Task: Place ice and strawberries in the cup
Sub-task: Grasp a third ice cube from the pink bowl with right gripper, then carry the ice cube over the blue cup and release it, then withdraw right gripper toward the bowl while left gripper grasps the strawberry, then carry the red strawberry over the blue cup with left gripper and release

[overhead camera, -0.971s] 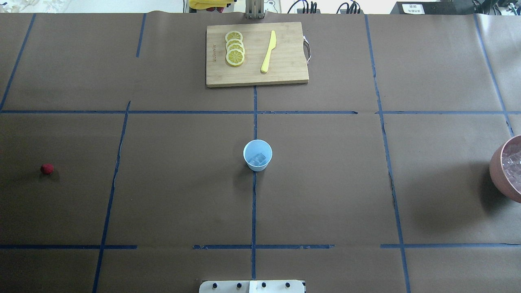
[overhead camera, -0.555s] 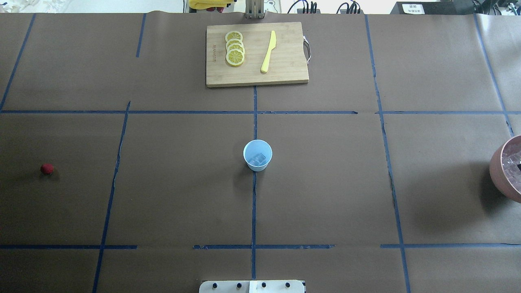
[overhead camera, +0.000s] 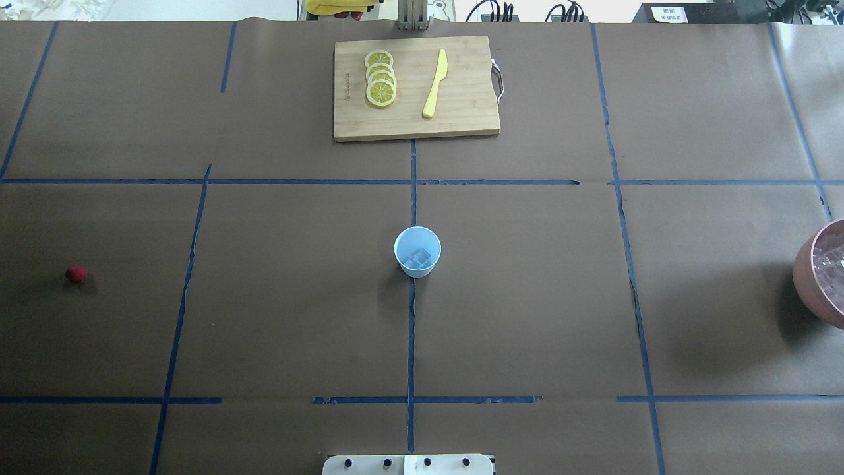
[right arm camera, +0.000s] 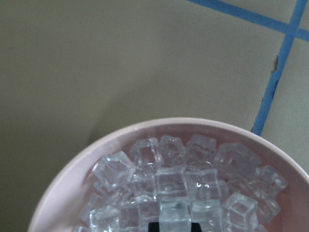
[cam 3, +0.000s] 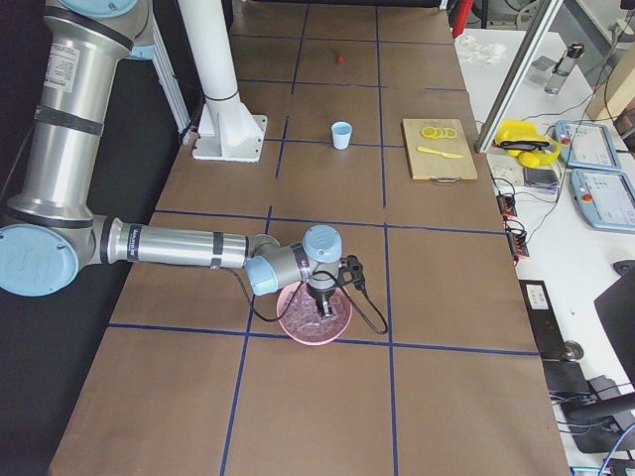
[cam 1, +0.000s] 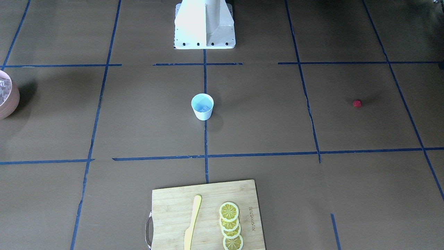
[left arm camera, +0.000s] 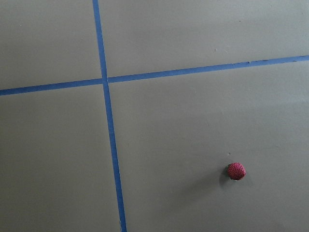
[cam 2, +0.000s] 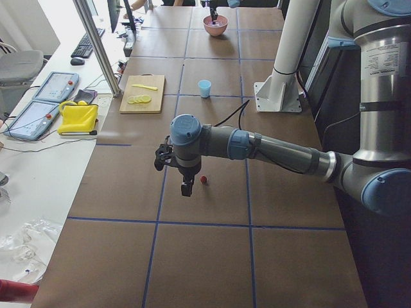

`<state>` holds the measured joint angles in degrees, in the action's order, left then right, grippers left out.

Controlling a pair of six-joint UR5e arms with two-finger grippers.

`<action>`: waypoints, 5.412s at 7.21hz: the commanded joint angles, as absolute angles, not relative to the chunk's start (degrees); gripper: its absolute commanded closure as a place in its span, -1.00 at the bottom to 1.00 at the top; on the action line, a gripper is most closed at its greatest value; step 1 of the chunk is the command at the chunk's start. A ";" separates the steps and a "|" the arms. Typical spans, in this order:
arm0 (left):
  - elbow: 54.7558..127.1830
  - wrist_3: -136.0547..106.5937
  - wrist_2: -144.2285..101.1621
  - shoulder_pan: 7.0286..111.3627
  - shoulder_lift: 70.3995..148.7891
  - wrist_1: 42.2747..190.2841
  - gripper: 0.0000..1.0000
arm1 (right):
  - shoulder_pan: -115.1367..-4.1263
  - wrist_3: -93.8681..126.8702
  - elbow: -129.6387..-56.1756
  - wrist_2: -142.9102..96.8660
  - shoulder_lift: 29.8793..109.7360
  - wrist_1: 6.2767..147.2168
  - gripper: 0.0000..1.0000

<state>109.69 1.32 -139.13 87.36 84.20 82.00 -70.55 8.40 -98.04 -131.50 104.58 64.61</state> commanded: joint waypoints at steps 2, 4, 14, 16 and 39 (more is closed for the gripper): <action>110.12 1.32 -139.22 87.36 84.20 81.91 -1.00 | -72.07 18.46 -109.64 -134.29 102.93 68.53 1.00; 110.13 1.32 -139.22 87.36 84.11 81.91 -1.00 | -67.36 43.19 -114.77 -136.75 96.46 68.91 1.00; 109.95 1.32 -139.22 87.36 84.20 81.83 -1.00 | -26.72 98.17 -97.12 -102.04 52.20 71.37 0.11; 109.95 1.41 -139.22 87.36 84.20 81.91 -1.00 | -26.46 98.09 -97.12 -101.95 52.47 71.46 -0.32; 106.00 -67.96 -128.32 44.52 112.85 105.23 1.00 | -67.49 60.58 -113.92 -139.13 84.46 77.17 -0.99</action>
<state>105.88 -59.57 -128.12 48.69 102.48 108.85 -66.08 62.19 -114.83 -139.15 84.13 77.13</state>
